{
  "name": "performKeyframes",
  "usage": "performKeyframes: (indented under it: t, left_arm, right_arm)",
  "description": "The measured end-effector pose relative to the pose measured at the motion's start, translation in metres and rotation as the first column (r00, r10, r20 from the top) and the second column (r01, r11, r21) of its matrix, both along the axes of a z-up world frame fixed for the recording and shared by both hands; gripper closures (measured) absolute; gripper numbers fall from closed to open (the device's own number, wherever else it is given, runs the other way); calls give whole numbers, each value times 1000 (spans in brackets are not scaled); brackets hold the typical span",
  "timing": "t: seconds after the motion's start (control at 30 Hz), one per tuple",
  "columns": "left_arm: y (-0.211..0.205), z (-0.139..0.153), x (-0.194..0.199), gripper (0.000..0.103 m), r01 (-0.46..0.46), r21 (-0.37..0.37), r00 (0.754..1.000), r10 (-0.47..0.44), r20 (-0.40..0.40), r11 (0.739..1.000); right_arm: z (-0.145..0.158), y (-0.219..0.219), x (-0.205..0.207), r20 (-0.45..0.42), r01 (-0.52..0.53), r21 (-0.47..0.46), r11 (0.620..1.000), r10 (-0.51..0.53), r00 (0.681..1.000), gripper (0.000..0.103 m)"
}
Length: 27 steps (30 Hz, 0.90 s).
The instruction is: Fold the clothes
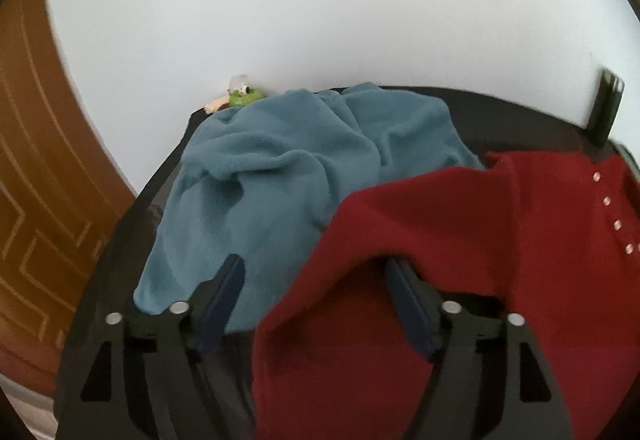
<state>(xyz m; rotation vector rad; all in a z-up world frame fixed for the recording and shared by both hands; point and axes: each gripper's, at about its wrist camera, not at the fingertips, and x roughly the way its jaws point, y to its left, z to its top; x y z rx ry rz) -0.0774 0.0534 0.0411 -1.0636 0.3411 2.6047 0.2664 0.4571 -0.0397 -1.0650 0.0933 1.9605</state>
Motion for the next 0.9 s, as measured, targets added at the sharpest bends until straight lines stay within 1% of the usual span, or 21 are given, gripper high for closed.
performKeyframes:
  t: [0.03, 0.13, 0.2, 0.23, 0.3, 0.37, 0.4, 0.5, 0.57, 0.6, 0.63, 0.7, 0.73, 0.83, 0.9]
  left_arm:
    - [0, 3, 7, 24, 1, 8, 1000, -1, -6, 1000]
    - [12, 10, 30, 23, 44, 12, 998, -44, -33, 999]
    - [27, 13, 47, 22, 100, 14, 994, -99, -40, 995]
    - [35, 13, 56, 21, 127, 17, 991, -126, -39, 992]
    - [56, 8, 71, 20, 191, 21, 981, -191, -25, 981]
    - [80, 0, 86, 20, 260, 23, 966, -260, -3, 965]
    - [94, -7, 93, 19, 292, 17, 956, -292, 12, 956]
    - [129, -30, 105, 19, 347, -11, 937, -346, 53, 938]
    - [140, -40, 106, 19, 350, -2, 934, -349, 80, 937]
    - [144, -43, 105, 19, 346, 19, 933, -346, 94, 938]
    - [148, -45, 103, 20, 340, 41, 933, -343, 108, 939]
    - [155, -46, 100, 20, 308, 94, 939, -318, 129, 947]
    - [158, -45, 97, 19, 294, 114, 942, -308, 134, 949]
    - [167, -48, 94, 19, 268, 148, 947, -288, 143, 952]
    - [172, -55, 93, 19, 256, 147, 948, -278, 156, 956]
  right_arm:
    - [0, 5, 0, 6, 8, 3, 1000, -8, 1000, 14]
    - [0, 24, 1, 25, 41, 16, 999, -41, 999, 14]
    - [-2, 42, 7, 42, 84, 36, 996, -85, 995, 14]
    - [-2, 52, 12, 37, 99, 29, 995, -101, 994, 14]
    - [-3, 71, 22, 63, 151, 58, 987, -154, 986, 14]
    - [-5, 89, 31, 102, 203, 106, 973, -214, 971, 14]
    - [-3, 94, 36, 102, 216, 115, 970, -228, 968, 14]
    - [7, 95, 48, 32, 207, 85, 975, -210, 977, 14]
    - [15, 95, 56, -14, 199, 65, 978, -199, 980, 14]
    - [18, 95, 60, -38, 195, 55, 979, -193, 980, 14]
    - [24, 89, 61, -74, 165, 37, 986, -162, 984, 14]
    - [37, 64, 55, -163, 42, -6, 999, -42, 986, 14]
    - [42, 51, 48, -178, -17, -7, 1000, 15, 984, 14]
    - [50, 12, 17, -168, -178, 6, 984, 177, 970, 14]
    - [48, -4, -3, -148, -249, -1, 968, 246, 958, 14]
